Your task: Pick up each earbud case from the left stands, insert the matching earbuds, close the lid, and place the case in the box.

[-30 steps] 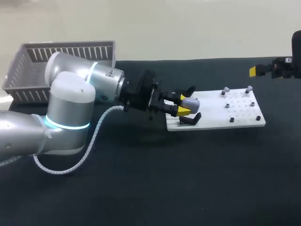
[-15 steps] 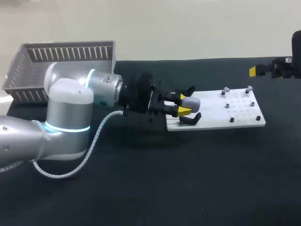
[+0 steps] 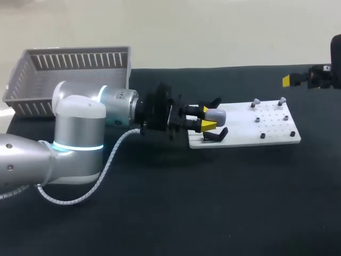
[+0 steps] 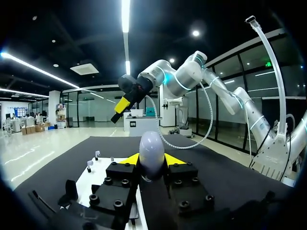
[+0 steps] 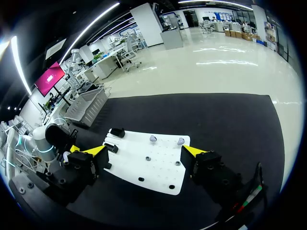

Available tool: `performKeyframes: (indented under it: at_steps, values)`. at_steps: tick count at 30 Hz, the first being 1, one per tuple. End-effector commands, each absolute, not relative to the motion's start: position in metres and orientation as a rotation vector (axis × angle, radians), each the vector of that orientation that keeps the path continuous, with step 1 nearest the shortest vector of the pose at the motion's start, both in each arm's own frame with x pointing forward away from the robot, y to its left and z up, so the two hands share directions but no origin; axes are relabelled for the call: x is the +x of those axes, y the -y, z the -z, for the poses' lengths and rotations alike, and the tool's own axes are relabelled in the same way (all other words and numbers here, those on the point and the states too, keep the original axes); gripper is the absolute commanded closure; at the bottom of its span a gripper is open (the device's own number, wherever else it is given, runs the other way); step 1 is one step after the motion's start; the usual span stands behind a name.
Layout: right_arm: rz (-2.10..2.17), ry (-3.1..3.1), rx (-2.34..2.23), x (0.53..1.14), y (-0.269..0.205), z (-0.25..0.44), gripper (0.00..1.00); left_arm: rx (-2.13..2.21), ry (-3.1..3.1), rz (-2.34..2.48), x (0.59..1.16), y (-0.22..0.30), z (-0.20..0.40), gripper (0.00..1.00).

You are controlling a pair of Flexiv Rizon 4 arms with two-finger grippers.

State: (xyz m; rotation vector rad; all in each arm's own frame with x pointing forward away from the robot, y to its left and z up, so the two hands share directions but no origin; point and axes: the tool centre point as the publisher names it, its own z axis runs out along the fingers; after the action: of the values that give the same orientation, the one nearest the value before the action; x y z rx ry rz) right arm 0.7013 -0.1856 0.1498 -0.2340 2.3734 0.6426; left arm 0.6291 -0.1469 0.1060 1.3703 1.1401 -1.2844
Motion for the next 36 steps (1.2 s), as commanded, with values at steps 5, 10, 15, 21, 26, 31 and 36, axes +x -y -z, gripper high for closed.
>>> performKeyframes:
  at_steps: [5, 10, 15, 21, 26, 31, 36]
  values:
    - [-0.643, -2.373, -0.235, 0.701, 0.186, -0.15, 0.0, 1.366, -1.139, 1.277, 0.626, 0.147, -0.106, 1.0]
    - [-0.643, -2.373, -0.235, 0.701, 0.186, -0.15, 0.0, 1.383, -1.14, 1.27, 0.627, 0.148, -0.106, 1.0]
    - [-0.643, -2.373, -0.235, 0.701, 0.186, -0.15, 0.0, 1.383, -1.14, 1.27, 0.627, 0.148, -0.106, 1.0]
    - [-0.643, -2.373, -0.235, 0.701, 0.186, -0.15, 0.0, 1.383, -1.14, 1.27, 0.627, 0.148, -0.106, 1.0]
    - [-0.651, -2.365, -0.24, 0.697, 0.186, -0.151, 0.0, 1.383, -1.14, 1.27, 0.627, 0.148, -0.106, 1.0]
    - [-0.624, -2.325, -0.266, 0.672, 0.181, -0.166, 0.0, 1.383, -1.14, 1.27, 0.627, 0.148, -0.106, 1.0]
    - [-0.662, -2.279, -0.324, 0.639, 0.162, -0.184, 0.0, 1.383, -1.14, 1.27, 0.627, 0.148, -0.106, 1.0]
